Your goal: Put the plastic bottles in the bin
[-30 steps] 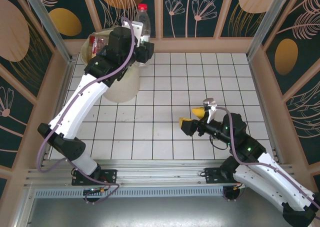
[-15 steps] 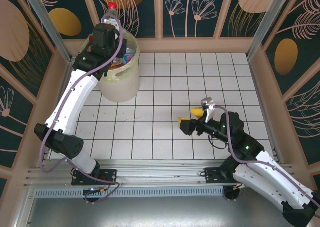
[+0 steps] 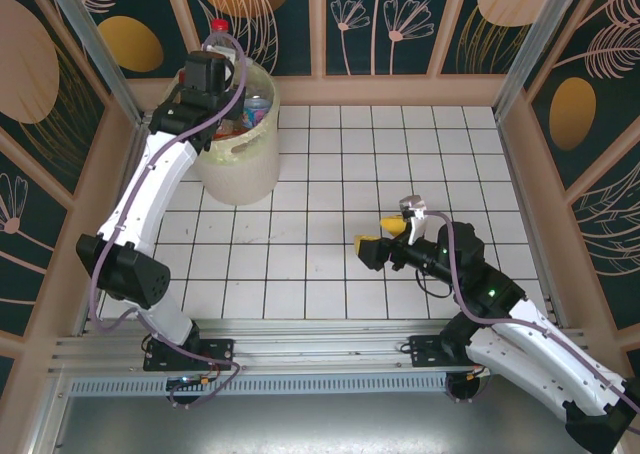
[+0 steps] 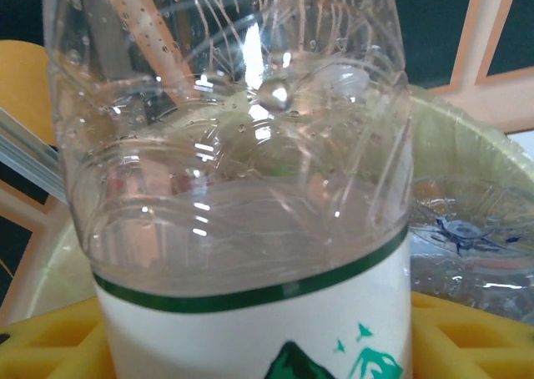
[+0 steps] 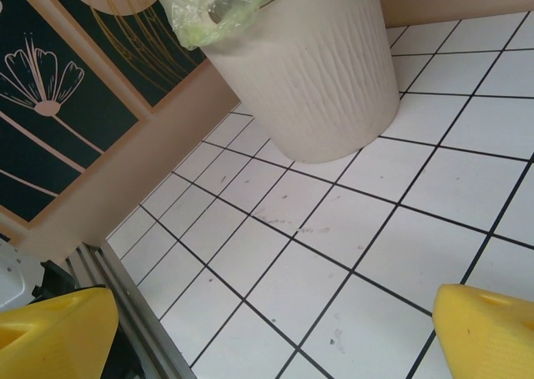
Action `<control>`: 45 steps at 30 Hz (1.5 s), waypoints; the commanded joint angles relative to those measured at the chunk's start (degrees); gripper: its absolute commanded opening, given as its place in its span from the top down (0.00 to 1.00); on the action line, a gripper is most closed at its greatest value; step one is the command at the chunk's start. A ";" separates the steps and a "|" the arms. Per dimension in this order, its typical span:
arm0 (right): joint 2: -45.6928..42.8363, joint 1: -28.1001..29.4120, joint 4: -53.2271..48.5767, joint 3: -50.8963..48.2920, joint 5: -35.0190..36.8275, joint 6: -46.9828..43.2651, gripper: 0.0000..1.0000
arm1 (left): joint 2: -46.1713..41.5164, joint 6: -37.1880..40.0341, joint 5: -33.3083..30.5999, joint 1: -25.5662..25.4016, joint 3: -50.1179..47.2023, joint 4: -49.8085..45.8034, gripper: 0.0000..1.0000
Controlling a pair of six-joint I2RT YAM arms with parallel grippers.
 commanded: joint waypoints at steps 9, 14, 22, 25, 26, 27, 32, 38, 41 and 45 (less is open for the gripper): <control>0.41 0.08 0.53 0.58 0.26 0.18 0.02 | 0.27 -0.33 0.43 0.50 0.04 -0.15 0.22; 0.40 0.10 1.05 0.12 0.18 0.32 0.02 | -0.51 -2.17 1.55 0.53 2.41 -1.02 0.16; 0.30 0.06 1.16 -0.43 0.19 0.69 0.02 | -0.72 -3.11 0.42 0.54 4.97 -0.15 0.20; -0.04 0.06 1.02 -0.70 0.32 0.80 0.03 | 0.11 -3.69 1.82 0.53 5.32 -0.82 0.36; -0.09 0.10 1.02 -0.71 0.39 0.80 0.02 | 0.39 -3.97 2.18 0.49 5.32 -1.01 0.37; -0.07 0.06 1.06 -0.71 0.43 0.80 0.02 | 0.56 -4.12 2.32 0.50 5.05 -1.01 0.38; -0.39 0.10 0.68 -0.71 0.61 0.89 0.02 | 0.85 -4.74 2.82 0.49 3.48 -0.32 0.48; -0.75 0.05 0.55 -0.88 0.61 1.06 0.02 | 0.85 -5.57 2.67 0.55 0.63 -0.21 0.49; -0.92 0.09 0.46 -0.84 0.59 1.06 0.02 | 0.18 -6.10 2.67 0.57 -1.60 -0.29 0.49; -0.89 0.04 0.67 -1.06 0.53 1.06 0.02 | -1.04 -6.50 2.10 0.54 -3.38 -0.07 0.48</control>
